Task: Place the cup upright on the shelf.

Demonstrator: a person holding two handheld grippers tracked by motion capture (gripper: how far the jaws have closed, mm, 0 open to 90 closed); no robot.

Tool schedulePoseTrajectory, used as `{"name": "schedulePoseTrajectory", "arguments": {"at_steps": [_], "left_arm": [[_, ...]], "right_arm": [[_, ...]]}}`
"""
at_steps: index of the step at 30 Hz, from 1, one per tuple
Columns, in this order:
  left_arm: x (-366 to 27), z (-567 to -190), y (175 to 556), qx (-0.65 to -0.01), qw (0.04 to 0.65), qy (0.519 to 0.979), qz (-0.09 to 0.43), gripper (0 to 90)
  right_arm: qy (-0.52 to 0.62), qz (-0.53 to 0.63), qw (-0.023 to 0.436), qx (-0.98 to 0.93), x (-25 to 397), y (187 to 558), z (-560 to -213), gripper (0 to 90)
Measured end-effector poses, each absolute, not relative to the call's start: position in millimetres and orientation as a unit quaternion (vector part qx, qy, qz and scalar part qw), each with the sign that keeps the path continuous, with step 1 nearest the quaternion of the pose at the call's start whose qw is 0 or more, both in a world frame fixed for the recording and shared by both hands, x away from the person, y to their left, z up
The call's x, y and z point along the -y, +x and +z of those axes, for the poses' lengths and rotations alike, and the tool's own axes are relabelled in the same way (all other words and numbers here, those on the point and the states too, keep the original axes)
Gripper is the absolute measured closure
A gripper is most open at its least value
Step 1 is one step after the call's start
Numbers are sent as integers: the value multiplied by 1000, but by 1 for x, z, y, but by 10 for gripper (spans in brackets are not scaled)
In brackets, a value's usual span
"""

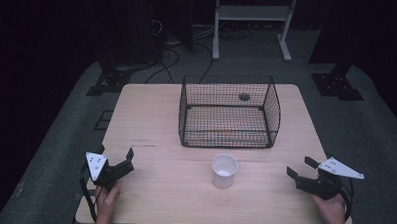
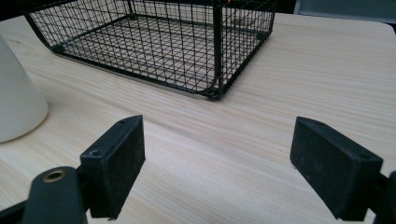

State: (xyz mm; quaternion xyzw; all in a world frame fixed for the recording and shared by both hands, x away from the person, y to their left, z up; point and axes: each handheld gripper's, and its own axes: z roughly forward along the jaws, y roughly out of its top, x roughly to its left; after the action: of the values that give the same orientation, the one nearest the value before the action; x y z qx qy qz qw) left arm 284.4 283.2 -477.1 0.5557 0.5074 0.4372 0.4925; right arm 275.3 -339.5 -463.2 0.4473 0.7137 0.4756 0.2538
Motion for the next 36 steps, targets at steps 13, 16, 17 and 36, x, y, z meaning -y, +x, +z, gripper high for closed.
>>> {"name": "schedulePoseTrajectory", "arguments": {"at_steps": [13, 16, 17, 36], "left_arm": [[-283, -477, 283, -505, 492, 557, 439, 0], [-282, -477, 283, -504, 492, 557, 440, 0], [-282, -477, 283, -504, 493, 558, 439, 0], [-283, -477, 284, -505, 494, 557, 438, 0]], "right_arm": [[426, 490, 236, -723, 327, 276, -448, 160], [418, 491, 233, -728, 321, 278, -443, 151], [416, 491, 233, -729, 320, 279, -441, 148], [361, 507, 199, -757, 289, 287, -410, 133]]}}
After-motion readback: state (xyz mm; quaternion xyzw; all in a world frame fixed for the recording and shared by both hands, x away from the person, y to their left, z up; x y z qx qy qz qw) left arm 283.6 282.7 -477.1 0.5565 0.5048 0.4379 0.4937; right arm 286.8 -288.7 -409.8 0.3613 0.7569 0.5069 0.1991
